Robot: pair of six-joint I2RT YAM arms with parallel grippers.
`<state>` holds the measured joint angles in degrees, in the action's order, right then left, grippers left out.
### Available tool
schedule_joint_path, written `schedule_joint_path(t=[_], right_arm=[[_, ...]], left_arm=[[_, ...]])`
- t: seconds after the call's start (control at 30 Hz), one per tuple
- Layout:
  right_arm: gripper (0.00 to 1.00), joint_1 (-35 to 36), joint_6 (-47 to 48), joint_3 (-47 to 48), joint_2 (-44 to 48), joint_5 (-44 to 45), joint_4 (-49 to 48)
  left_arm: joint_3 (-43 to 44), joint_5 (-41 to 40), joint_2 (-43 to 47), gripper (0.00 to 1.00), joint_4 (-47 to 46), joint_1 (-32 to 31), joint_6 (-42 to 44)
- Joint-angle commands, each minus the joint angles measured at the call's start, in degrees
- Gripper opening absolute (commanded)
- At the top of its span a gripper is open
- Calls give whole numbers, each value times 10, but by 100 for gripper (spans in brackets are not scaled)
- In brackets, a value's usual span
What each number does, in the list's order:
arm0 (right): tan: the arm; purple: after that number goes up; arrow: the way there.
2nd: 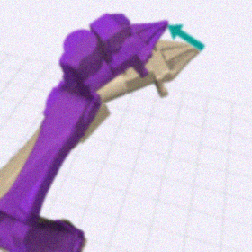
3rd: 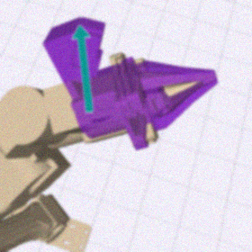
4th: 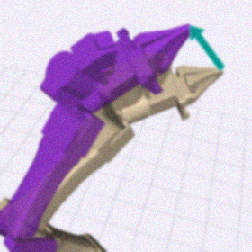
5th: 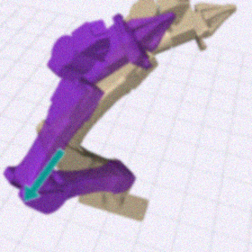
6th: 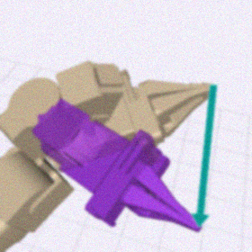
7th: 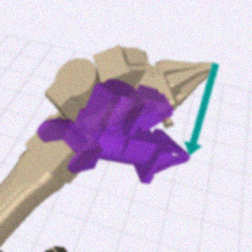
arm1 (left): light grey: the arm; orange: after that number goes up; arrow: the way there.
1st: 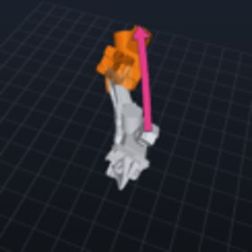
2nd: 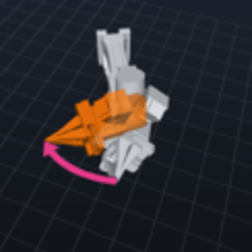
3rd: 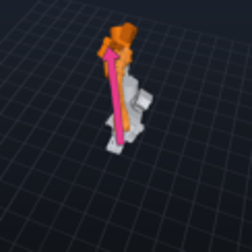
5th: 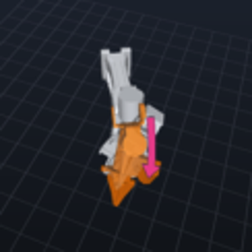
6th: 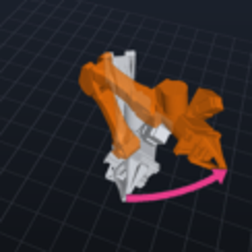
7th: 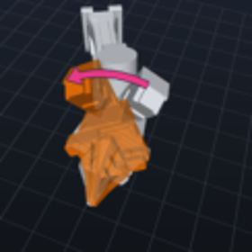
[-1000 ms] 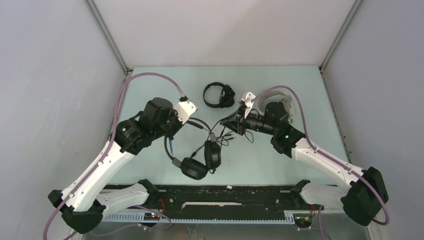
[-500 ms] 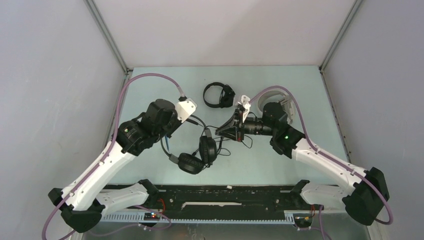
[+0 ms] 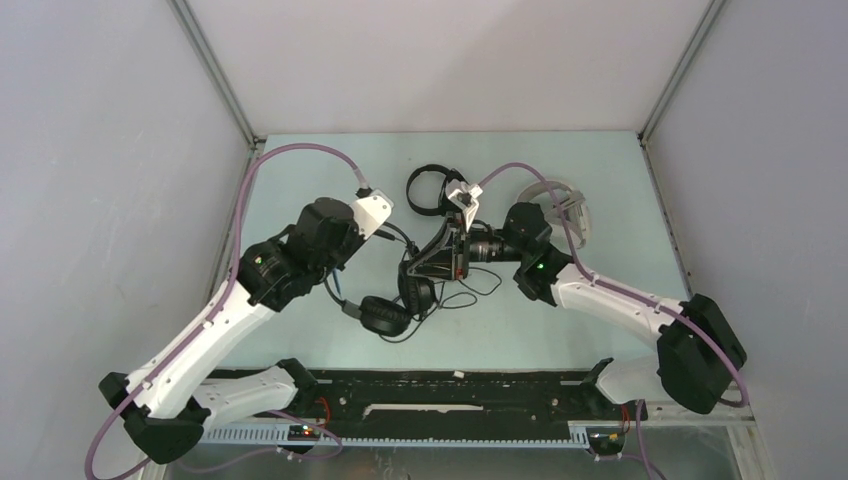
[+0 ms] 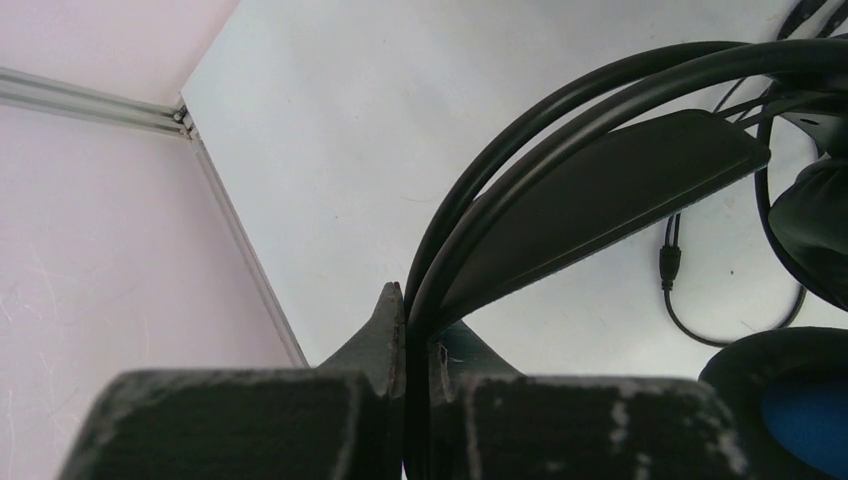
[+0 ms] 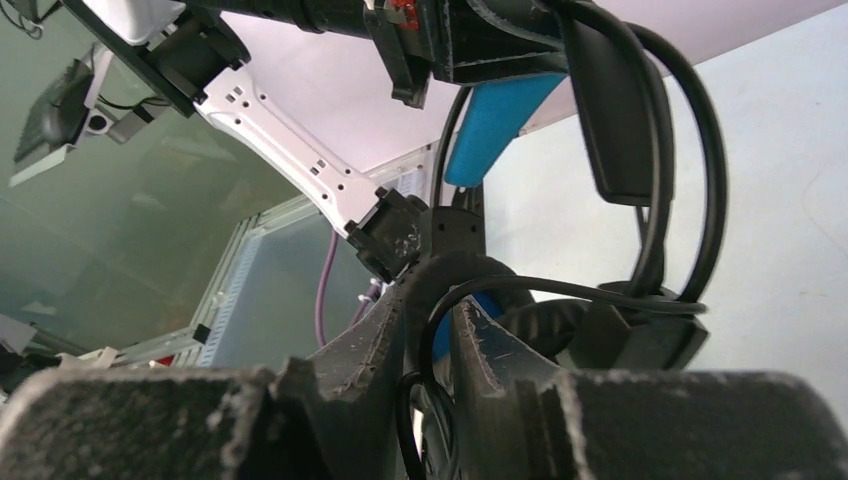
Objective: Wrap the headphones
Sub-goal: Wrap the headphones cable around the headphones.
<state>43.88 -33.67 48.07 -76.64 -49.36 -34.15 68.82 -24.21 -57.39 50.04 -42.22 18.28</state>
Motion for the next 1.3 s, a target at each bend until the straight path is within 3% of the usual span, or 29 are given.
schedule_joint_path(t=[0.0, 0.37, 0.7, 0.87, 1.17, 1.27], right_arm=[[27, 16, -50, 29, -15, -19, -89], [36, 64, -42, 67, -47, -8, -80], [36, 104, 7, 92, -63, 34, -44], [21, 117, 34, 91, -58, 47, -23], [10, 148, 112, 92, -33, 72, 83], [1, 150, 140, 92, -14, 93, 126]], left_arm=[[-12, -35, 14, 0, -83, -3, -46], [-46, -134, 50, 0, -206, -3, -174], [-102, -193, 93, 0, -312, -1, -268], [-104, -199, 113, 0, -328, 12, -317], [-82, -120, 151, 0, -338, 109, -391], [-70, -113, 151, 0, -335, 127, -391]])
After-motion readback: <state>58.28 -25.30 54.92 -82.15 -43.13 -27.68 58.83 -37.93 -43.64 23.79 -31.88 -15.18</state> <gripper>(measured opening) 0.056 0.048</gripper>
